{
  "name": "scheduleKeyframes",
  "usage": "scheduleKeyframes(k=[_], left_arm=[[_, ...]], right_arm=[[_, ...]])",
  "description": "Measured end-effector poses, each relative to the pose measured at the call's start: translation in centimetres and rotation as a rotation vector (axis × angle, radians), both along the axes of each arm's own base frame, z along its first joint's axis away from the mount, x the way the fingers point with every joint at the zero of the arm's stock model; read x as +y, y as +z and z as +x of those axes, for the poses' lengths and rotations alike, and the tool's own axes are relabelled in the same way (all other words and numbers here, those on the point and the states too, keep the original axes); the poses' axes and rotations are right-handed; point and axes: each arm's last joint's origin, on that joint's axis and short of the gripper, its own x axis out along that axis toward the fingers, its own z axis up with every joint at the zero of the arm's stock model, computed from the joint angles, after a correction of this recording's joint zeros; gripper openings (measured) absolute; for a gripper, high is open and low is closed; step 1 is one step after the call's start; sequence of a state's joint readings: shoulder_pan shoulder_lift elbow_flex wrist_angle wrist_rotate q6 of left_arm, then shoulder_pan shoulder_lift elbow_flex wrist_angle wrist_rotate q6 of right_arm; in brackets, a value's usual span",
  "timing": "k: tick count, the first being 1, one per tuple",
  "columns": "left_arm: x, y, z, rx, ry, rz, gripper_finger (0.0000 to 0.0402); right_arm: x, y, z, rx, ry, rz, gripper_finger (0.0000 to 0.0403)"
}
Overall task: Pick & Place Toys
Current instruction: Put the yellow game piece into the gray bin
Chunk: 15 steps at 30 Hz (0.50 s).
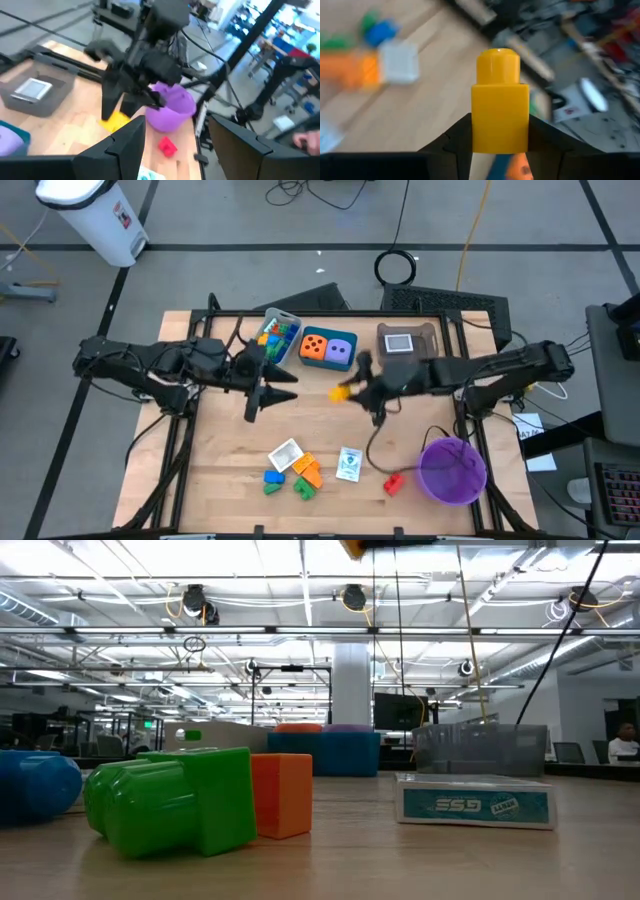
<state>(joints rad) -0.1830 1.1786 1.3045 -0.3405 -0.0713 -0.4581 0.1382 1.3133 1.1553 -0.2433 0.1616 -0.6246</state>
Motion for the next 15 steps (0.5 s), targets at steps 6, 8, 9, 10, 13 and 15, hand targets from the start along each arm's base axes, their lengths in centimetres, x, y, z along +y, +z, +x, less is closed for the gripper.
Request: scheduleKeyframes(k=[6,8,9,10,13,15], left_arm=[[1.0,-0.3,1.5,-0.043,0.011,0.191,0.0227],[1.3,-0.4,2.2,-0.031,0.015,0.235,0.0227],[1.5,-0.8,2.7,-0.002,0.012,0.252,0.0227],[1.6,-1.1,3.3,0.016,0.016,0.271,0.0227],[1.9,-1.7,5.0,0.054,0.016,0.35,0.0227],[1.9,-1.6,6.1,0.05,0.03,0.394,0.0227]], right_arm=[[-2.8,3.3,-0.7,-0.256,-0.156,0.234,0.0139],[-3.5,3.6,-0.7,-0.278,-0.158,0.334,0.0139],[-3.8,3.7,-0.7,-0.285,-0.155,0.38,0.0139],[-4.0,3.8,-0.6,-0.291,-0.15,0.424,0.0138],[-4.4,3.6,-0.3,-0.285,-0.148,0.492,0.0136],[-4.4,3.3,-0.2,-0.267,-0.146,0.51,0.0137]])
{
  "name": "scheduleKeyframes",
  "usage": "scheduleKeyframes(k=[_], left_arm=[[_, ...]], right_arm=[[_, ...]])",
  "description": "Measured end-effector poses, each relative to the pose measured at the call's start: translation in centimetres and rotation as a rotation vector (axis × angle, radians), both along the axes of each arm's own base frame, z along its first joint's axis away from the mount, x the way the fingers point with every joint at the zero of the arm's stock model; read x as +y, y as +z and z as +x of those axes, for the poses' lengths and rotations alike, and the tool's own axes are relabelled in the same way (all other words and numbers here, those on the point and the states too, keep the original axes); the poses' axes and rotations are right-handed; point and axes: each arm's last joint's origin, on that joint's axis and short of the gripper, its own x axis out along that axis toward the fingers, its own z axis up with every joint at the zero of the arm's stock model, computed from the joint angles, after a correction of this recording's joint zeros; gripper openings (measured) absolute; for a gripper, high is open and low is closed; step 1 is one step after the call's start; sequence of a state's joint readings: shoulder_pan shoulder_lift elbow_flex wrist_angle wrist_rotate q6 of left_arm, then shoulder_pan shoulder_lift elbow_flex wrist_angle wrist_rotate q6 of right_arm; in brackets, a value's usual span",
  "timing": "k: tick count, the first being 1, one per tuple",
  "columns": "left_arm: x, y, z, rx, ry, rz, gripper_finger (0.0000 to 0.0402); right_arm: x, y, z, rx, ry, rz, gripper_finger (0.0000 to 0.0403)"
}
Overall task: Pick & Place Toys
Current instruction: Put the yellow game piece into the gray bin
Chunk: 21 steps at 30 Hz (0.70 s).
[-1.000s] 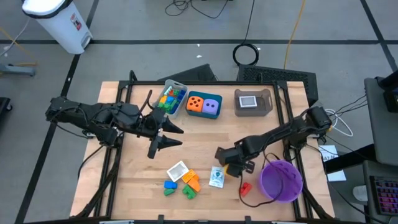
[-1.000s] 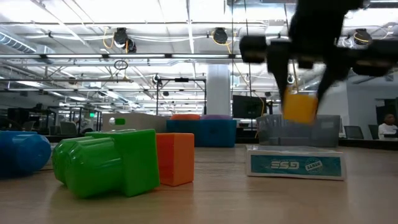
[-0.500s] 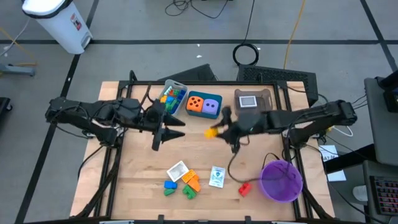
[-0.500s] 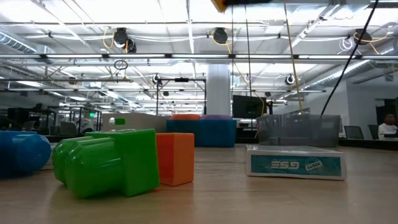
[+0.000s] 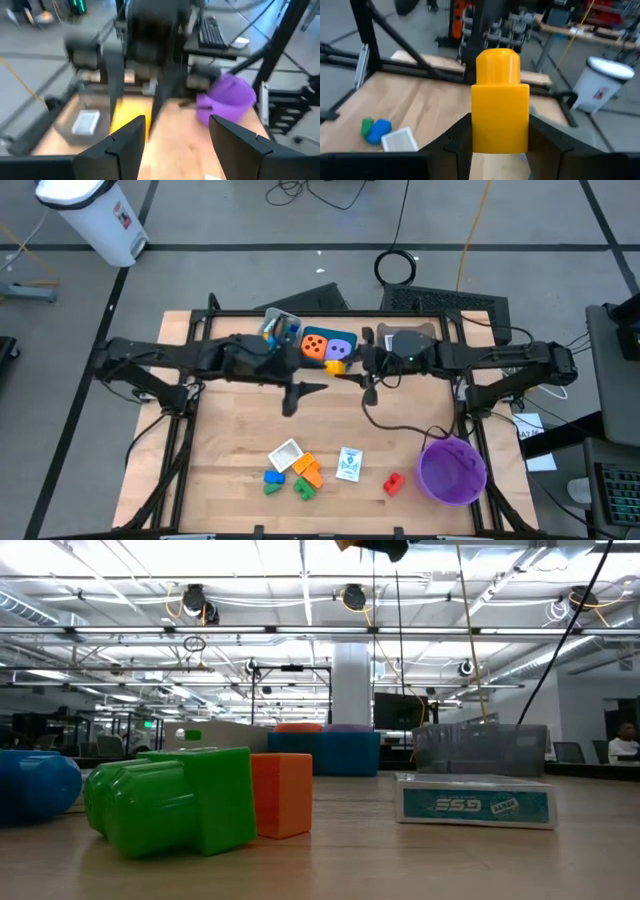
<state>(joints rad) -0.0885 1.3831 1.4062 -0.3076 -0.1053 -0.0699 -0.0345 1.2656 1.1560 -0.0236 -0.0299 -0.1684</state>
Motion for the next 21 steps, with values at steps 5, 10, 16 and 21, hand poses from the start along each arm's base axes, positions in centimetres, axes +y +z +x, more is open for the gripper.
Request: scheduleKeyframes(k=[5,10,16,21], left_arm=[[0.3,1.0,1.3,-0.021,0.029,0.089,0.0227],[0.6,1.3,1.7,-0.003,0.038,0.146,0.0227],[1.0,0.5,2.0,0.052,0.05,0.144,0.0227],[1.2,0.0,2.6,0.064,0.055,0.141,0.0227]], right_arm=[[0.0,-0.2,0.2,0.004,0.002,0.003,0.0138],[0.1,-0.3,0.2,0.009,0.008,0.004,0.0138],[0.2,0.0,0.3,-0.015,0.05,0.04,0.0138],[0.2,0.4,0.3,-0.055,0.048,0.055,0.0138]])
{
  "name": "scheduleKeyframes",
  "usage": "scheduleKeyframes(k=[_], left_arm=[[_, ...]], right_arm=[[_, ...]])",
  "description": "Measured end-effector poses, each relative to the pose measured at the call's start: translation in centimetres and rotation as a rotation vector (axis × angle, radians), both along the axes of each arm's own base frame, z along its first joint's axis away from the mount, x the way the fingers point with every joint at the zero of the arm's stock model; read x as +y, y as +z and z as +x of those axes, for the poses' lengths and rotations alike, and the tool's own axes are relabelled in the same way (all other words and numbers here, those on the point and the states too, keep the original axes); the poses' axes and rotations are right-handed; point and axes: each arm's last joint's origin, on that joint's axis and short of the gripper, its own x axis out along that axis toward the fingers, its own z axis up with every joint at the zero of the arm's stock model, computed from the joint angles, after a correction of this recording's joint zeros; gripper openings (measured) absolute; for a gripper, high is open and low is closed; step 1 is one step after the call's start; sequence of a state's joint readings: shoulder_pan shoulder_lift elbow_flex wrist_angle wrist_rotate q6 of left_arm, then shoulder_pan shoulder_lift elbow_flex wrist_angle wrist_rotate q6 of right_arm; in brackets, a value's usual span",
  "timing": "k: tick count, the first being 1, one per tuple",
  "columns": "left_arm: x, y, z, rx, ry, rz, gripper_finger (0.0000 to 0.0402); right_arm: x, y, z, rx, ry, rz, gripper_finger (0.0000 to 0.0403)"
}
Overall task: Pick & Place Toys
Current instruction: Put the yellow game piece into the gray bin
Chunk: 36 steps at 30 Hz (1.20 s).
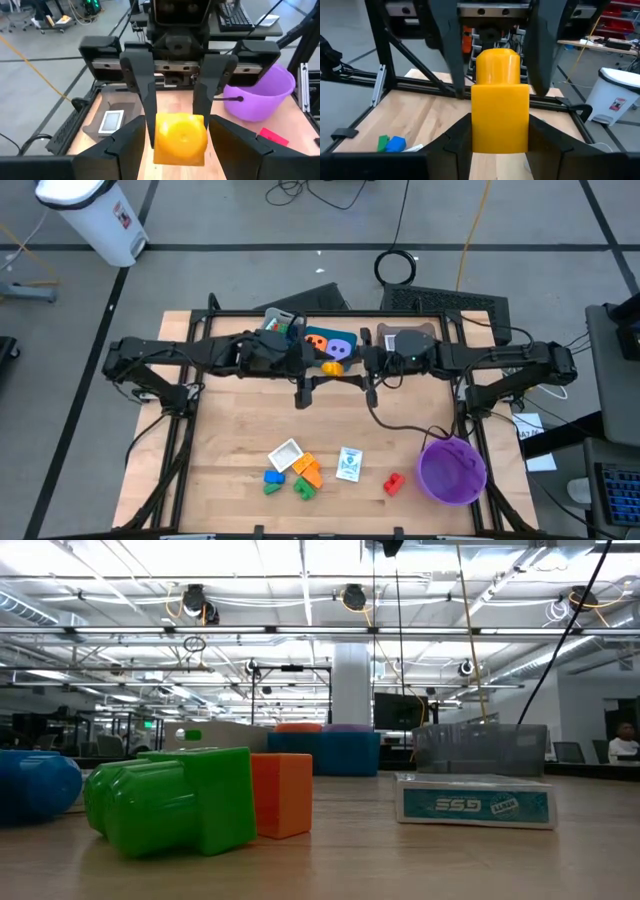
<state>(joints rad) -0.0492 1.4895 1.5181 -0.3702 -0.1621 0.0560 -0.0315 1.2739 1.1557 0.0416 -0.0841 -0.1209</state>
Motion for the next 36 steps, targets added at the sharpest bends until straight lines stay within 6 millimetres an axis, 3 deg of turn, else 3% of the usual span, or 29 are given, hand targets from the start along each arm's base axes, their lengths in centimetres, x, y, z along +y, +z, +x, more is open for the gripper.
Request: scheduleKeyframes(k=[9,19,27,36], left_arm=[[0.29,-0.2,0.27,0.001,0.008,-0.013,0.022],[0.23,-0.2,0.26,0.002,-0.001,-0.015,0.0132],[0.33,-0.19,0.26,0.002,-0.011,-0.017,0.0147],[0.44,-0.14,0.28,-0.004,-0.009,-0.023,0.0128]], right_arm=[[0.0,-0.05,-0.01,0.005,0.0,0.001,0.0138],[0.01,-0.07,-0.01,0.008,0.003,0.001,0.0138],[0.0,-0.07,-0.01,0.007,-0.001,0.005,0.014],[0.0,0.07,0.01,-0.004,-0.009,0.056,0.017]])
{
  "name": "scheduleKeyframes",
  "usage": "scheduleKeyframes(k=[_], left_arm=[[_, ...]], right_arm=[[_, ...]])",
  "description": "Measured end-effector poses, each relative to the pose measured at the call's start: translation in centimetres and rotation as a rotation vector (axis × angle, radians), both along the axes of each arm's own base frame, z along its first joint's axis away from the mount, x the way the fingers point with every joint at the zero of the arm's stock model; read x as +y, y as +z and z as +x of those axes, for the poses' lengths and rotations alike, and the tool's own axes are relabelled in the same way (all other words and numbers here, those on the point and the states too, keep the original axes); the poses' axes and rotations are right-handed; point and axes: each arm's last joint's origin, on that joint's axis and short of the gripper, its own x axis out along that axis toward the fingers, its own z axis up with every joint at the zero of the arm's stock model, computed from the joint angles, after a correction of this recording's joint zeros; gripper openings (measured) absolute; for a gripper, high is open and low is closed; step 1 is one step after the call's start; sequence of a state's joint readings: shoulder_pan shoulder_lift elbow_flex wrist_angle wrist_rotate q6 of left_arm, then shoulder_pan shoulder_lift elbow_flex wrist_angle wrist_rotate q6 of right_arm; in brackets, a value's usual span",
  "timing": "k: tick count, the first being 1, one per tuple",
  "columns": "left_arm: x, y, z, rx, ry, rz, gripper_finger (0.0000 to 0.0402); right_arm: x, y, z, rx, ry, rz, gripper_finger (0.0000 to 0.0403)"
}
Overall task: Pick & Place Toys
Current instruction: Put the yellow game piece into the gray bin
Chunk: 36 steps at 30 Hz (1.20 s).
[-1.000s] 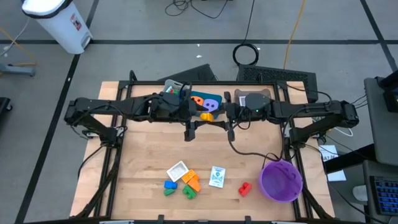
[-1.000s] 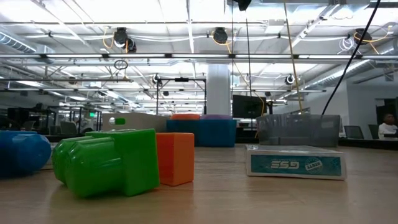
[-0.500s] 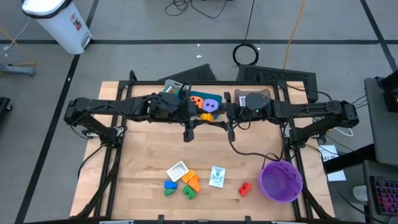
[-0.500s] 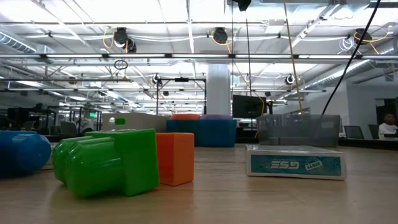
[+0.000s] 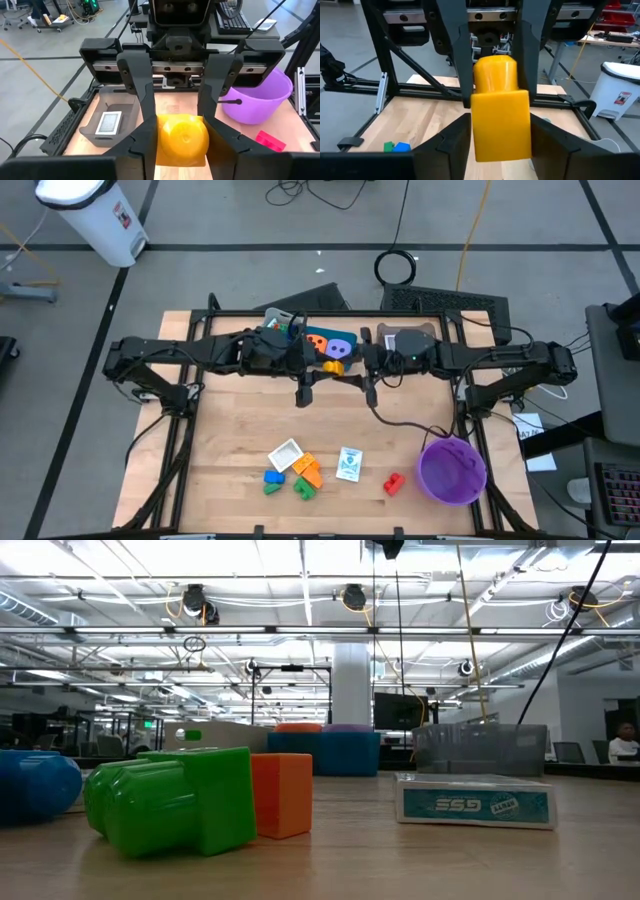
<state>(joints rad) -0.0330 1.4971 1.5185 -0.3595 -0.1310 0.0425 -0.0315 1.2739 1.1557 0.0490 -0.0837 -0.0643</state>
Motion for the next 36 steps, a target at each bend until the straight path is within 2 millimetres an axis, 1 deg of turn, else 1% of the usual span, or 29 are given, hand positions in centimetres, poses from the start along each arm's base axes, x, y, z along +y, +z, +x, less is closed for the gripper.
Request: scheduleKeyframes(k=[8,11,18,22,25,30,33,36], left_arm=[[0.6,0.2,0.0,-0.017,0.013,-0.001,0.0135],[1.1,0.8,-0.6,-0.036,0.023,0.0,0.0135],[2.8,3.0,-3.2,-0.096,0.064,0.005,0.0136],[4.2,3.4,-5.3,-0.041,0.13,0.016,0.0136],[5.6,2.8,-6.7,0.073,0.223,0.022,0.0136],[8.3,0.9,-8.6,0.288,0.358,-0.022,0.0136],[10.1,-0.8,-9.0,0.354,0.426,-0.058,0.0136],[11.8,-3.1,-9.2,0.392,0.475,-0.12,0.0136]], right_arm=[[-0.1,0.5,-0.6,-0.012,-0.004,-0.001,0.0208],[-0.4,0.9,-1.0,-0.022,-0.021,-0.003,0.0223],[-2.1,1.8,-2.6,-0.038,-0.085,-0.005,0.0251],[-2.6,2.5,-3.5,-0.061,-0.111,-0.006,0.0258],[-2.6,2.8,-3.8,-0.071,-0.109,-0.006,0.0259],[-2.1,2.7,-3.8,-0.064,-0.093,-0.005,0.0256],[-1.8,2.6,-3.6,-0.059,-0.079,0.021,0.0257],[-1.5,2.4,-3.5,-0.043,-0.077,0.077,0.0258]])
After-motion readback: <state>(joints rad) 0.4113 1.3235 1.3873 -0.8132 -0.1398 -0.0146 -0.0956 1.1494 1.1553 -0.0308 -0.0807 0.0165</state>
